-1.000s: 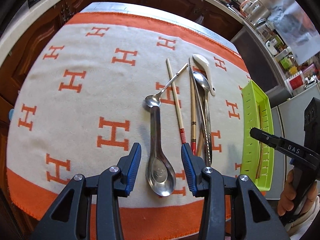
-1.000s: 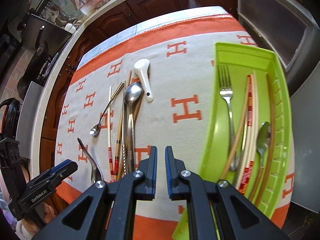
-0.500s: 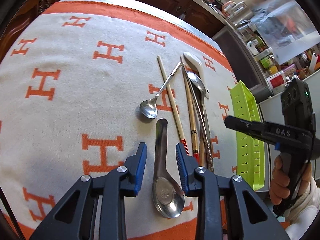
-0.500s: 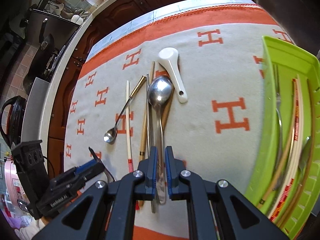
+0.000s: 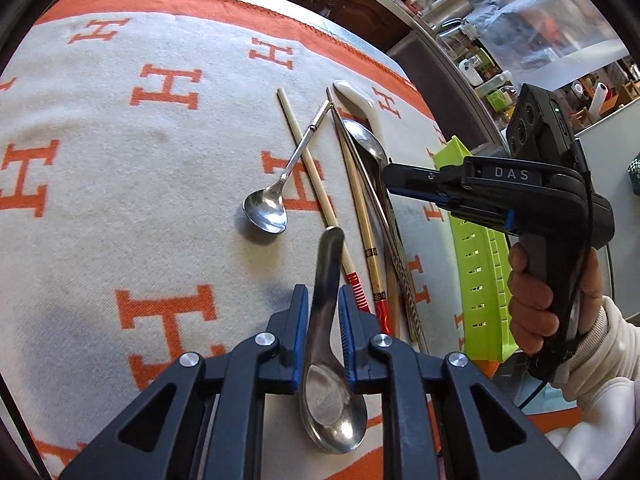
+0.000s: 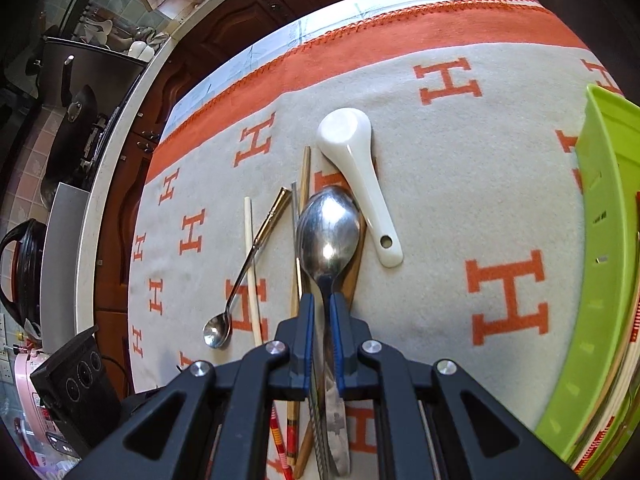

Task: Organize utensils

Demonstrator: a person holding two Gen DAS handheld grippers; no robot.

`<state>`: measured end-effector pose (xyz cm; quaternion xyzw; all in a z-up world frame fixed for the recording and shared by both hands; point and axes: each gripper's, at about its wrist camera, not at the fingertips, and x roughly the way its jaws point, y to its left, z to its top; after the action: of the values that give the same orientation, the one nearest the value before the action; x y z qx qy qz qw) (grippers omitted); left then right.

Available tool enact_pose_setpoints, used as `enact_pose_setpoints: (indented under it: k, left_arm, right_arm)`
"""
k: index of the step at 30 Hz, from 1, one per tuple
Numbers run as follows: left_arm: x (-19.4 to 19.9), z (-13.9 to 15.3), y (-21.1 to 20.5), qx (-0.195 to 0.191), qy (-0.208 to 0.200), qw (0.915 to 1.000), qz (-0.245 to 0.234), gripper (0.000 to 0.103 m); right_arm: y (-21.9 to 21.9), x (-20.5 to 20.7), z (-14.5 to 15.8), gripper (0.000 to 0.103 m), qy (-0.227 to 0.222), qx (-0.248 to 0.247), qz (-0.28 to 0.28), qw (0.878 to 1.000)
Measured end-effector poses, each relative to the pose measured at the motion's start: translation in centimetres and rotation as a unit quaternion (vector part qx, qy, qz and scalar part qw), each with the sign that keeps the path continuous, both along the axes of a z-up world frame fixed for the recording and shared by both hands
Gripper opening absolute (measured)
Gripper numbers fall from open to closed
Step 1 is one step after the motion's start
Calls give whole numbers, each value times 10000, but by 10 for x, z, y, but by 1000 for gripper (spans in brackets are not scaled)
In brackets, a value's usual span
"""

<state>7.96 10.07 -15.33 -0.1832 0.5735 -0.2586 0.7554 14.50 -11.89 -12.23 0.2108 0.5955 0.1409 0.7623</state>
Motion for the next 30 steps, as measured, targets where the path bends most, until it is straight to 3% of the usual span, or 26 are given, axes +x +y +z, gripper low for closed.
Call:
enact_pose_setpoints:
  k: [10,17,19,23,30]
  left_arm:
    - [6,-3,-1,-151,41,9997,-187,11]
    - [12,-9,-1,-304,66,9993,-226,10]
    - [13,-10,0,-336,139,9992,-147,7]
    - [16,-13,2,-325,319,9990,33,4]
    - [19,-5,-13,153,310,9994,91,4]
  right_arm:
    - [5,15,-10,21,-3,293,262,9992]
    - [-8,23,-19,24,39,1018,271,9944]
    - [-10,21,-20,14,37,1070,259,9939]
    - [-3,13,-15,9,-136,850,432,9954]
    - [10,6,-7,2,-342,630,488,9962]
